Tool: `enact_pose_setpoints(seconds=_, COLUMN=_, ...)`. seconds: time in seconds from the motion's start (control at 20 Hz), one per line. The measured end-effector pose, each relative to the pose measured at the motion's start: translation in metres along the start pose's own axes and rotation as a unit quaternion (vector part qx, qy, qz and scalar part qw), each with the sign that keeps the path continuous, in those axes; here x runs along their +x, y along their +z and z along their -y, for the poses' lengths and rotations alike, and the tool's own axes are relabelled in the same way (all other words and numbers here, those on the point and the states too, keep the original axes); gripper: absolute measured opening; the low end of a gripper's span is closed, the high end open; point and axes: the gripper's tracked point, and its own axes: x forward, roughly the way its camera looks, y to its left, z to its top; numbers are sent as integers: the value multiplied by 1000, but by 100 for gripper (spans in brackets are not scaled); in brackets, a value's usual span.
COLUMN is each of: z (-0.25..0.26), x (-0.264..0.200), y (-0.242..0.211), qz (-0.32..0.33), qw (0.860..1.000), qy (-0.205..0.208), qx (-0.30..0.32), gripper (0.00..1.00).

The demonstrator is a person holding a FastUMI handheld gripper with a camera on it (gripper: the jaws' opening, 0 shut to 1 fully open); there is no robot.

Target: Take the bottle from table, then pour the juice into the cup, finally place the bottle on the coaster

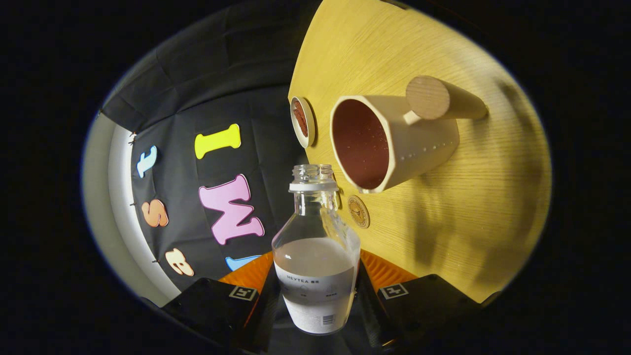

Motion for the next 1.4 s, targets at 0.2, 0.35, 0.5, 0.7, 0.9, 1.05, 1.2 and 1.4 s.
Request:
enact_pose_setpoints(seconds=0.2, z=4, x=-1, y=7, qz=14, qw=1000, qy=-7, qx=23, gripper=75)
enact_pose_setpoints(seconds=0.35, z=8, x=1, y=8, qz=14, qw=999, qy=-16, qx=28, gripper=75)
enact_pose_setpoints(seconds=0.5, z=4, x=2, y=6, qz=0, qw=999, qy=-14, qx=29, gripper=75)
enact_pose_setpoints(seconds=0.7, z=-3, x=5, y=-2, qz=-24, qw=999, qy=-5, qx=44, gripper=75)
enact_pose_setpoints(seconds=0.9, z=-5, x=0, y=-8, qz=-25, qw=998, qy=-4, qx=66, gripper=75)
enact_pose_setpoints(seconds=1.05, z=-4, x=-1, y=-12, qz=-30, qw=996, qy=-5, qx=82, gripper=75)
enact_pose_setpoints(seconds=1.2, z=-9, x=-3, y=-17, qz=-34, qw=995, qy=0, qx=93, gripper=75)
enact_pose_setpoints(seconds=1.4, z=-15, x=-3, y=-16, qz=-35, qw=994, qy=5, qx=103, gripper=75)
